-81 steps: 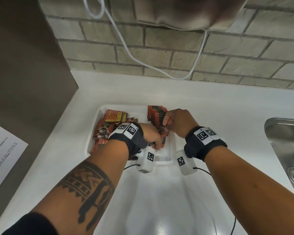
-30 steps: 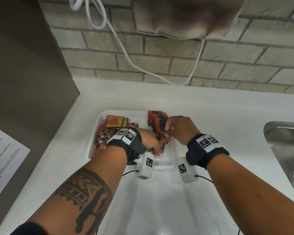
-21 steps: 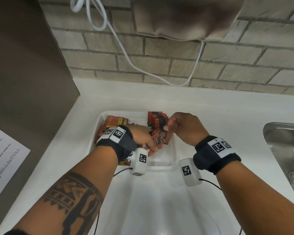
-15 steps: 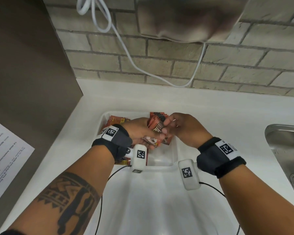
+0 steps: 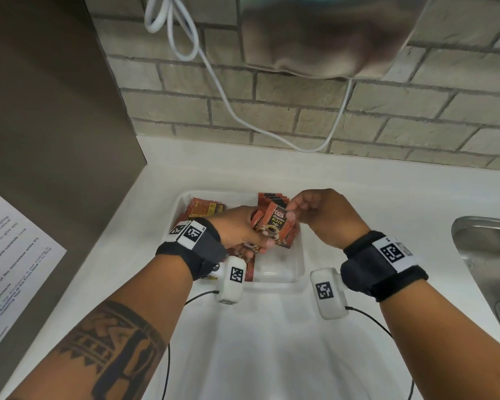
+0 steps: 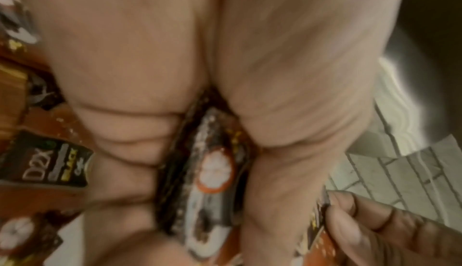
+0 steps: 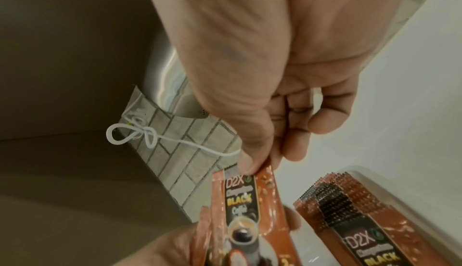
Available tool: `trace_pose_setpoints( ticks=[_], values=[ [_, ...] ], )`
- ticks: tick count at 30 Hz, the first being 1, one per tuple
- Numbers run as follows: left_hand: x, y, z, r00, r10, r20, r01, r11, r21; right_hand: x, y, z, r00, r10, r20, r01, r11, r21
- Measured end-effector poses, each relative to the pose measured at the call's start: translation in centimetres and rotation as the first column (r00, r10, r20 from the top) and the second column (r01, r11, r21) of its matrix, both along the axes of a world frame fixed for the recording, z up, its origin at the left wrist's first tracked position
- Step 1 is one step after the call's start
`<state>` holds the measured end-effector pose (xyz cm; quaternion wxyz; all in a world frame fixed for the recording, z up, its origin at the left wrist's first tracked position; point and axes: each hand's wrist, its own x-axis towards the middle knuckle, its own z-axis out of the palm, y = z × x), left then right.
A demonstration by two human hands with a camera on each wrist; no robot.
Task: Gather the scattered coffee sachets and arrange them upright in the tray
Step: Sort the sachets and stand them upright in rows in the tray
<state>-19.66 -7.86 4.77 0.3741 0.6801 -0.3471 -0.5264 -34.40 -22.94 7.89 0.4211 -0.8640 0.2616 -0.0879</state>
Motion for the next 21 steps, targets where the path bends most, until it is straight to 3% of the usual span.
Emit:
trace_pose_setpoints(
  ticks=[3,5,7,9,12,16,21],
  values=[
    [1.1,0.0,0.1,0.967,-0.121,0.225,0.066,0.969,0.239,-0.3,-0.1,-0.1,0.996,-0.012,-0.089,0.000,0.992,-0.128],
    [2.0,-0.3,0.1,0.863,-0.238,0.446,0.050,0.918,0.392,-0.3,-0.1,-0.5,0.988,-0.017,-0.152,-0.012,0.982,-0.188],
    [2.2,-0.8,0.3,0.764,-0.330,0.554,0.038,0.881,0.472,-0.2,-0.2,-1.0,0.981,-0.029,-0.192,-0.006,0.984,-0.175],
    [1.6,-1.4,0.3,0.736,-0.415,0.535,0.114,0.855,0.506,-0.1,-0.3,-1.6,0.974,-0.031,-0.224,-0.009,0.984,-0.175],
    [-0.3,-2.2,0.0,0.753,-0.497,0.431,0.254,0.824,0.507,0.0,-0.2,-2.3,0.962,-0.027,-0.273,-0.032,0.977,-0.209],
    [-2.1,-3.4,-1.3,0.782,-0.486,0.390,0.277,0.831,0.482,0.5,-0.3,-3.2,0.955,-0.069,-0.289,0.015,0.983,-0.182],
    [-1.9,-4.3,-2.3,0.810,-0.459,0.365,0.261,0.839,0.477,1.2,-0.2,-3.0,0.933,-0.007,-0.359,-0.090,0.963,-0.253]
  ],
)
